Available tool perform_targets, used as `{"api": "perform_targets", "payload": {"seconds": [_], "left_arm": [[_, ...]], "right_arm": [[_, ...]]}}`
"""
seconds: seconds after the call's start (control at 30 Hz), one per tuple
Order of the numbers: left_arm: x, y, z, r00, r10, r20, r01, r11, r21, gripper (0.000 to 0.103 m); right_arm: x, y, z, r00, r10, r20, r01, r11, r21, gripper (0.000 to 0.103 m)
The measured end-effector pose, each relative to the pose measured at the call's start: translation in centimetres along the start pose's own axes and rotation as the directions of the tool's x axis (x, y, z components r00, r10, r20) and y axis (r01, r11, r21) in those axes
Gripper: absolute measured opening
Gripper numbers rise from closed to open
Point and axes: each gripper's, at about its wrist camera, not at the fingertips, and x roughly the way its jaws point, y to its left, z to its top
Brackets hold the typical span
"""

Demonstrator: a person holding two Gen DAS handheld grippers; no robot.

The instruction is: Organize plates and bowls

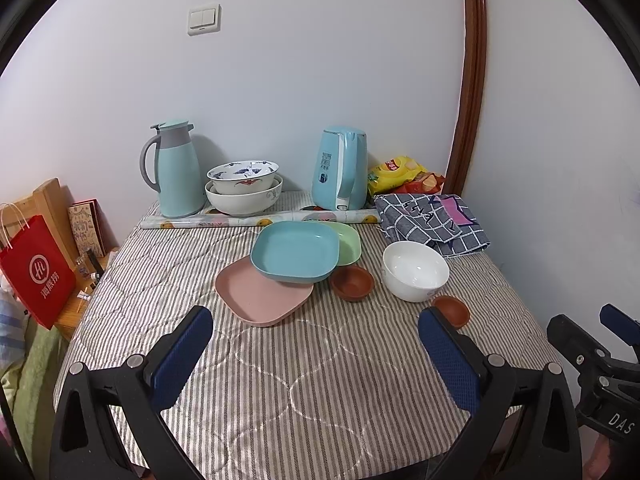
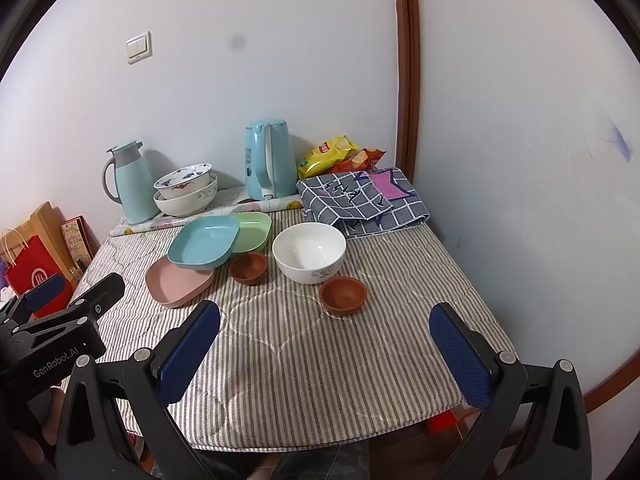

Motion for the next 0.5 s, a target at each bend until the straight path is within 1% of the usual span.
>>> {"api": "perform_targets", "payload": {"seconds": [0.2,0.33,0.5], "left_arm": [[0.1,0.1,0.2,1.000,-0.006,-0.003,0.006,1.000,0.003,0.103],[0.3,0.0,0.5,1.000,0.004,-0.007,-0.004,1.000,0.017,0.103],[0.9,0.0,1.0,1.000,-0.008,-0.014,0.008,1.000,0.018,0.103]], "right_arm": [[0.1,0.2,0.0,1.000,-0.003,-0.002,0.003,1.000,-0.006,0.103],[0.2,0.4,0.1,1.000,-0.003,0.000,0.003,1.000,-0.008,0.103],[0.6,0.5,0.3,1.000,0.004,0.000,-0.004,1.000,-0.005,0.103]]}}
